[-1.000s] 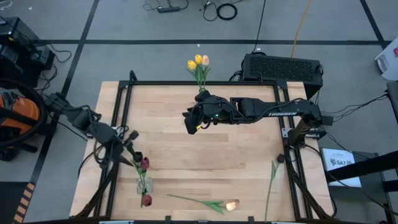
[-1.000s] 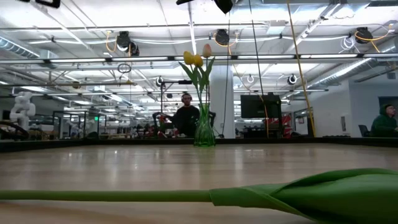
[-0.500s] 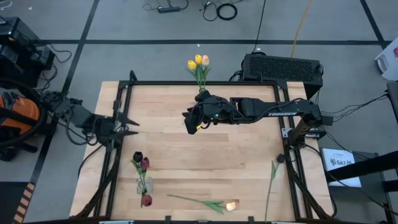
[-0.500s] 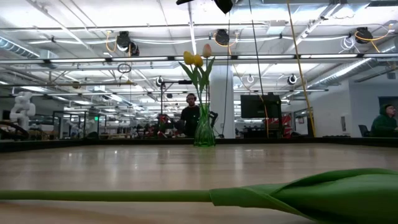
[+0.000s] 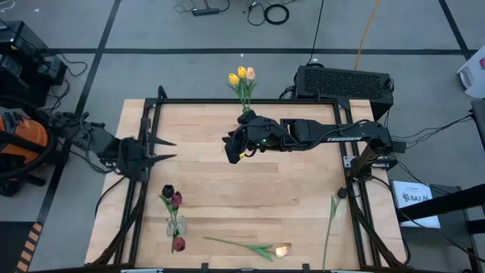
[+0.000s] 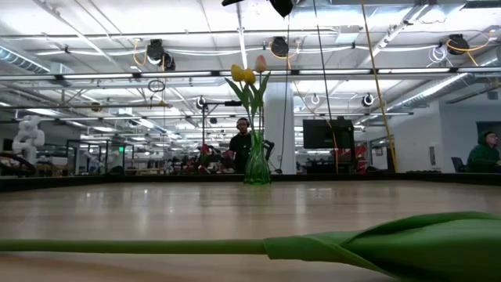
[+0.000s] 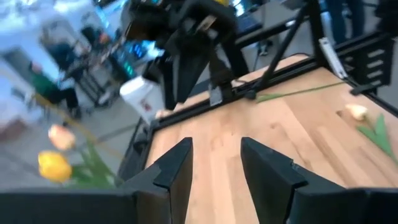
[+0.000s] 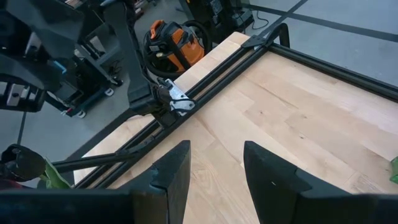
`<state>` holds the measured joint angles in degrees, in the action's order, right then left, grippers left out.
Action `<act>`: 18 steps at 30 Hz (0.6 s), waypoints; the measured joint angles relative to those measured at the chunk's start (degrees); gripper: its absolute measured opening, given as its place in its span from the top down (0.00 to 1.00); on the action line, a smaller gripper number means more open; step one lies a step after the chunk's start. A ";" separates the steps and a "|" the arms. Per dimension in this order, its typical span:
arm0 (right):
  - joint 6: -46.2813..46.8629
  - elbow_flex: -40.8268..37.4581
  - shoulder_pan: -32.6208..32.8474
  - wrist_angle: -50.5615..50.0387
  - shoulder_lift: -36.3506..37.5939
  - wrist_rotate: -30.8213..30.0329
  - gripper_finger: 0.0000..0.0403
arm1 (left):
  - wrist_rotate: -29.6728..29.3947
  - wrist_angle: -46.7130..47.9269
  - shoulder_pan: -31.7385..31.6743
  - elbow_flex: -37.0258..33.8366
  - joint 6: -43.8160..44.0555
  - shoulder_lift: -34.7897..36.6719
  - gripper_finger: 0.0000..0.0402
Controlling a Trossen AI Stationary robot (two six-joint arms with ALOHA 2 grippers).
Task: Sort flowers into vase by color
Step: Put the black flower into the transparent vase
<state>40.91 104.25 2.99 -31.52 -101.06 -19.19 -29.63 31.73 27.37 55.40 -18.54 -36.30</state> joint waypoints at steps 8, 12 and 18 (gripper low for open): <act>0.00 0.00 -0.01 0.00 0.01 0.00 0.65 | 0.24 -3.19 -8.83 -0.06 8.54 -4.16 0.64; 0.00 0.00 0.00 -0.01 0.02 -0.01 0.65 | 4.65 -4.16 -15.18 -0.07 13.41 -4.45 0.65; 0.00 0.00 -0.01 0.08 0.00 -0.04 0.65 | 14.10 -3.88 -24.91 -0.07 17.13 -4.41 0.72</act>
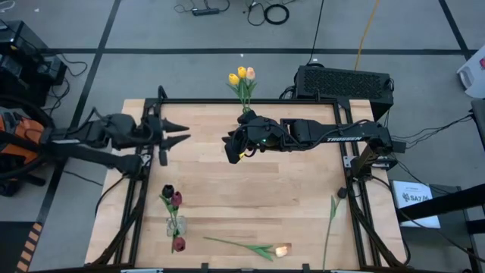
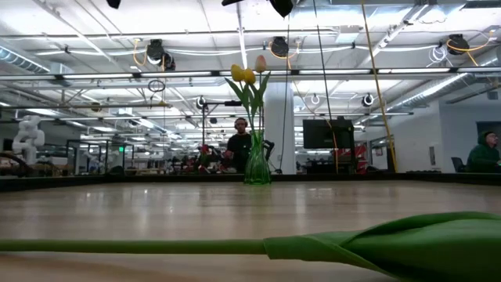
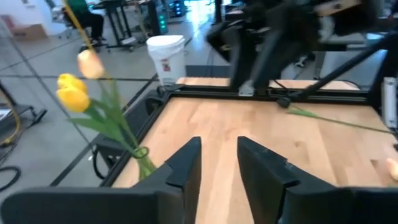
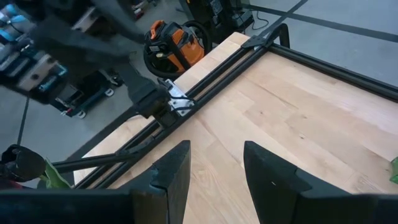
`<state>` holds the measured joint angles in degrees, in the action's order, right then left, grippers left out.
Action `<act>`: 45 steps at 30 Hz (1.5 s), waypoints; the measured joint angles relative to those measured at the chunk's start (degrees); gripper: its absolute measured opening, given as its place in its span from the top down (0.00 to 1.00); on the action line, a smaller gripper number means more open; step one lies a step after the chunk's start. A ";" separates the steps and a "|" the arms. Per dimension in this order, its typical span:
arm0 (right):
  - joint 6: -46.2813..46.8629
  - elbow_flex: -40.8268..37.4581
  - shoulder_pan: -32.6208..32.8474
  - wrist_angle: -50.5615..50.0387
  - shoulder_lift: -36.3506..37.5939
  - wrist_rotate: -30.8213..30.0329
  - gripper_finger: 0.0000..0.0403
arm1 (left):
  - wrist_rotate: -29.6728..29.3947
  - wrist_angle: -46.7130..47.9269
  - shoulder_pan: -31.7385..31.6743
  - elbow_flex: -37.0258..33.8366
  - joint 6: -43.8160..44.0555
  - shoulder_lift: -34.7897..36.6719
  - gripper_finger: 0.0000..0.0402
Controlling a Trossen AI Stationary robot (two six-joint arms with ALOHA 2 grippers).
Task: Sort flowers into vase by color
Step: Put the black flower into the transparent vase
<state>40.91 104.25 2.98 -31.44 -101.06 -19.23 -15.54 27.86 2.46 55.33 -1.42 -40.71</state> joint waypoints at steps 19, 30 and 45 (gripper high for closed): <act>33.64 0.07 -1.18 -40.35 -0.50 3.00 0.79 | 22.77 -1.48 -23.91 -3.31 -1.94 -0.33 0.92; 56.57 -3.80 7.20 -57.52 -2.79 8.09 0.78 | 22.92 -3.02 -24.24 -5.21 -2.46 -0.72 0.92; 77.33 -26.34 21.92 -46.38 -2.44 32.79 0.60 | 28.86 -3.37 -24.20 -5.25 -4.91 -1.30 0.92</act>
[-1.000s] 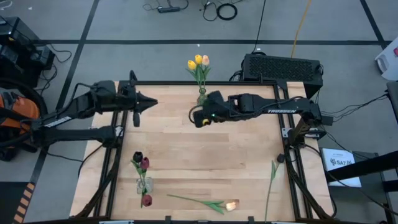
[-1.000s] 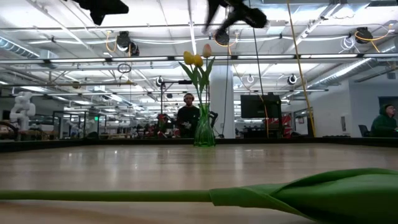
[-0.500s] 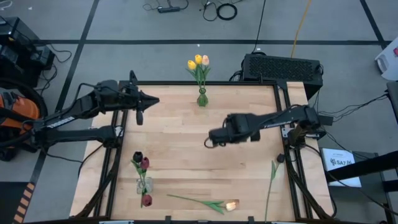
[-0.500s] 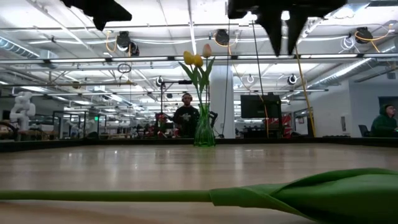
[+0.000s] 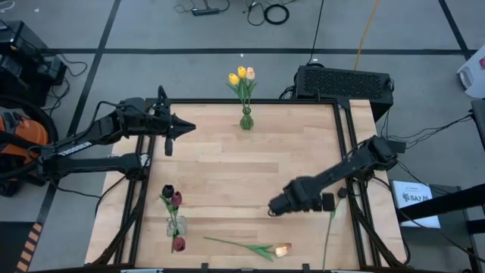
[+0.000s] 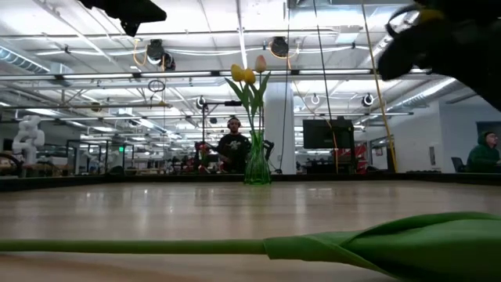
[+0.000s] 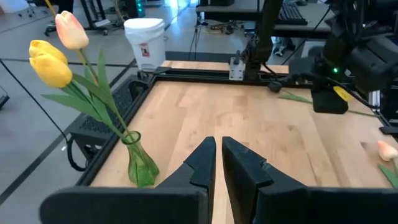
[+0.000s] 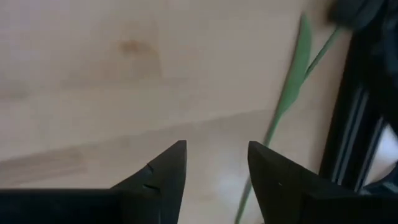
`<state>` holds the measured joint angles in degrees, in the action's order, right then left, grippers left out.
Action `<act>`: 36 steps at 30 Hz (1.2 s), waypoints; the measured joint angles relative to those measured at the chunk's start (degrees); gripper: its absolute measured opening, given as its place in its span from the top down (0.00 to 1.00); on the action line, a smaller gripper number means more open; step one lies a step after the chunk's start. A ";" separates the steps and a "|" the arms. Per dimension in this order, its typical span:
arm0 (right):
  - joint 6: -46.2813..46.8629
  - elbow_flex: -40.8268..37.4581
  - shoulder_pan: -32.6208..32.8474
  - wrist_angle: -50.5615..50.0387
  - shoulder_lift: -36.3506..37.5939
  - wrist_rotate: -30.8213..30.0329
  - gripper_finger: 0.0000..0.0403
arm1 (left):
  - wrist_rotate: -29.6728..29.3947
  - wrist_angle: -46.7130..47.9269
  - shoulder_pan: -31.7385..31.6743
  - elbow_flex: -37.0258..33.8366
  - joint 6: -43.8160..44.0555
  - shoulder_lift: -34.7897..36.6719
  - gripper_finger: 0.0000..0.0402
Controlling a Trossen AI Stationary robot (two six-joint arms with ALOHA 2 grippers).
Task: Sort flowers into vase by color
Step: Put the black flower into the transparent vase
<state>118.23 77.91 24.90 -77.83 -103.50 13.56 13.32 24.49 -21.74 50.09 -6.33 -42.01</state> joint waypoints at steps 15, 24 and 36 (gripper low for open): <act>18.68 -11.00 13.95 9.42 2.03 2.81 0.57 | 0.02 0.00 0.00 0.00 3.07 0.01 0.92; 18.64 -17.01 18.41 12.22 3.39 1.58 0.59 | 0.00 0.00 -0.01 0.00 6.10 0.01 0.92; 17.90 -29.34 21.86 31.61 4.75 -2.03 0.68 | -0.02 -0.01 -0.01 0.00 10.59 0.01 0.92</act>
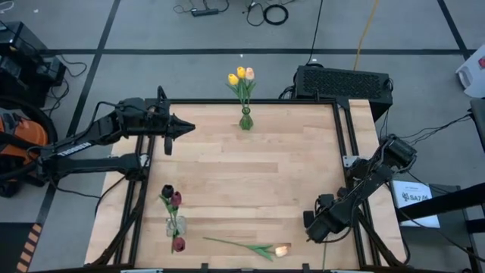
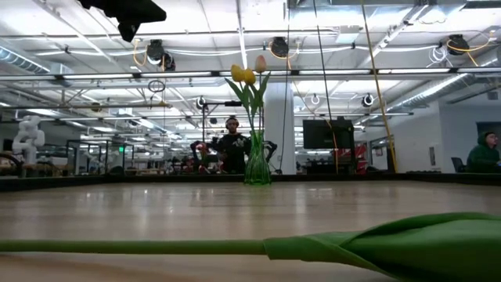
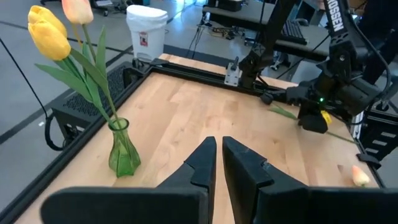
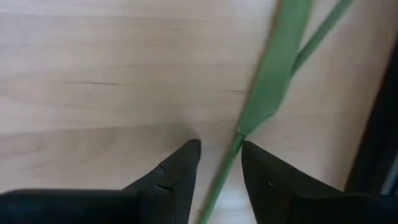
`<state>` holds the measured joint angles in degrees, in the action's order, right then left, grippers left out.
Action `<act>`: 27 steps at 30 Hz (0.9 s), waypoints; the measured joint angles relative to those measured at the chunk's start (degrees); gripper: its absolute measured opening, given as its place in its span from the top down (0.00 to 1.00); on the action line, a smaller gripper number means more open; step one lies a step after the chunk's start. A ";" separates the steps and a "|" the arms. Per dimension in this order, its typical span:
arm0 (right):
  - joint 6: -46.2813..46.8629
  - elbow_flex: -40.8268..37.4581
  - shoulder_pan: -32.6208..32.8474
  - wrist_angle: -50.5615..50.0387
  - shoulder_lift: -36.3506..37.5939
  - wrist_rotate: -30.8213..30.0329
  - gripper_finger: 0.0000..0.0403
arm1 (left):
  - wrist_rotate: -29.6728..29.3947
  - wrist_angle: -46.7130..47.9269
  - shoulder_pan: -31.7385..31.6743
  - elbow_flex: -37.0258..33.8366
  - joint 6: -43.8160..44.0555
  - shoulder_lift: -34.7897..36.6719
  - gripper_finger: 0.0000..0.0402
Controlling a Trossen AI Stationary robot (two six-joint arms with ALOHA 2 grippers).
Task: Sort flowers into vase by color
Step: Put the black flower into the transparent vase
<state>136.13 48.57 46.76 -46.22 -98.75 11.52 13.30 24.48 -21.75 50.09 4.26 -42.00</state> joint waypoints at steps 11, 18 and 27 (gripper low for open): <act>-5.26 -0.76 -0.76 1.75 1.47 -9.26 0.98 | -0.30 -0.15 -0.01 0.00 1.49 0.00 0.92; -5.61 3.26 -1.13 -4.70 0.91 -12.72 0.99 | -2.06 -0.12 -0.01 0.00 1.41 0.00 0.92; -12.78 14.06 -4.83 -12.33 1.39 -47.27 1.00 | -2.89 -0.09 -0.01 0.02 0.88 0.00 0.92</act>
<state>123.35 62.63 41.94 -58.55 -97.36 -35.75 10.41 24.39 -21.76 50.11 5.15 -42.00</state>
